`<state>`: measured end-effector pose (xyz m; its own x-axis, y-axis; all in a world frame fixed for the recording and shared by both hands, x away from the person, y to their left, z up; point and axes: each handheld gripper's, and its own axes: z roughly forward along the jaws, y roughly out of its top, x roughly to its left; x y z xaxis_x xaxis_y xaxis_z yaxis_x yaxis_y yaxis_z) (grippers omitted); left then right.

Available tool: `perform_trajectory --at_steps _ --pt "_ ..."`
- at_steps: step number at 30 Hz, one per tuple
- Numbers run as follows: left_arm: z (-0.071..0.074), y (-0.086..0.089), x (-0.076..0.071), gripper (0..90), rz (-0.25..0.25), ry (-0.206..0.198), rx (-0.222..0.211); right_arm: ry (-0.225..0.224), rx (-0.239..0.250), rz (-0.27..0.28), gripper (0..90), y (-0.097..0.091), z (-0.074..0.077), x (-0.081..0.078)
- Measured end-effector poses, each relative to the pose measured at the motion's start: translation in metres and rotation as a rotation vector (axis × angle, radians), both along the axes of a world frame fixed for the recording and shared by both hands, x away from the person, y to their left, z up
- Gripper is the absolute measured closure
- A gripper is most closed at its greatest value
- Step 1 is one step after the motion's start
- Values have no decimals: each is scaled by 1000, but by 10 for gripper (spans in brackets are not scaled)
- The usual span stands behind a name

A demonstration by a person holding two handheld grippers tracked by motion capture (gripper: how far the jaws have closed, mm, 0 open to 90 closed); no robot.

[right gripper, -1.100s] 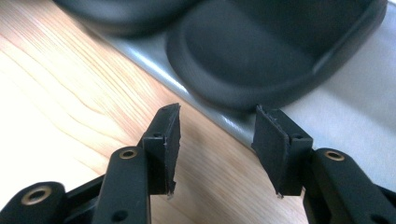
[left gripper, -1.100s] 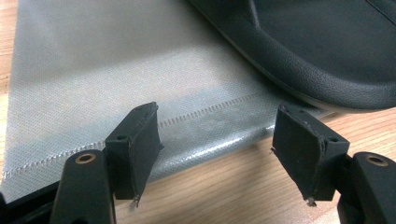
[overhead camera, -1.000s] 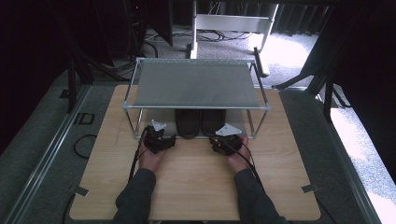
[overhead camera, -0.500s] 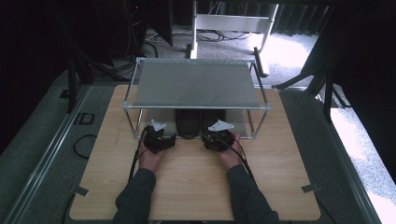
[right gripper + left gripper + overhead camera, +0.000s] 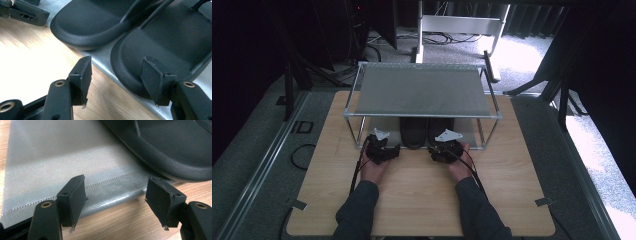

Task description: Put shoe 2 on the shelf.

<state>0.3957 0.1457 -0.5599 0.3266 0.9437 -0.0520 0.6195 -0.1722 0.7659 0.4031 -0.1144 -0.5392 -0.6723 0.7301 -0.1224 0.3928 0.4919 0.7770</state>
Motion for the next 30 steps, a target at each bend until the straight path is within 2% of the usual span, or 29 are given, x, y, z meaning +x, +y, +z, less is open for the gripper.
perform_trajectory --at_steps 8,13,14,18,20,26,30 --pt "0 0 0 329 -1 2 -2 -2 5 3 423 -1 0 0" --pt "0 0 0 329 1 -1 0 -15 11 -17 405 -6 3 -4" --pt "0 0 0 329 0 -1 1 -31 18 -31 406 -12 5 -7" --pt "0 0 0 329 0 0 1 -42 28 -52 411 -25 8 -12" --pt "0 -1 0 329 0 -1 3 -50 30 -83 411 -41 11 -16" --pt "0 -2 -1 328 1 -5 25 -34 25 -132 408 -71 8 -27" --pt "0 -2 -2 329 2 -12 18 -20 22 -162 402 -91 2 -37"
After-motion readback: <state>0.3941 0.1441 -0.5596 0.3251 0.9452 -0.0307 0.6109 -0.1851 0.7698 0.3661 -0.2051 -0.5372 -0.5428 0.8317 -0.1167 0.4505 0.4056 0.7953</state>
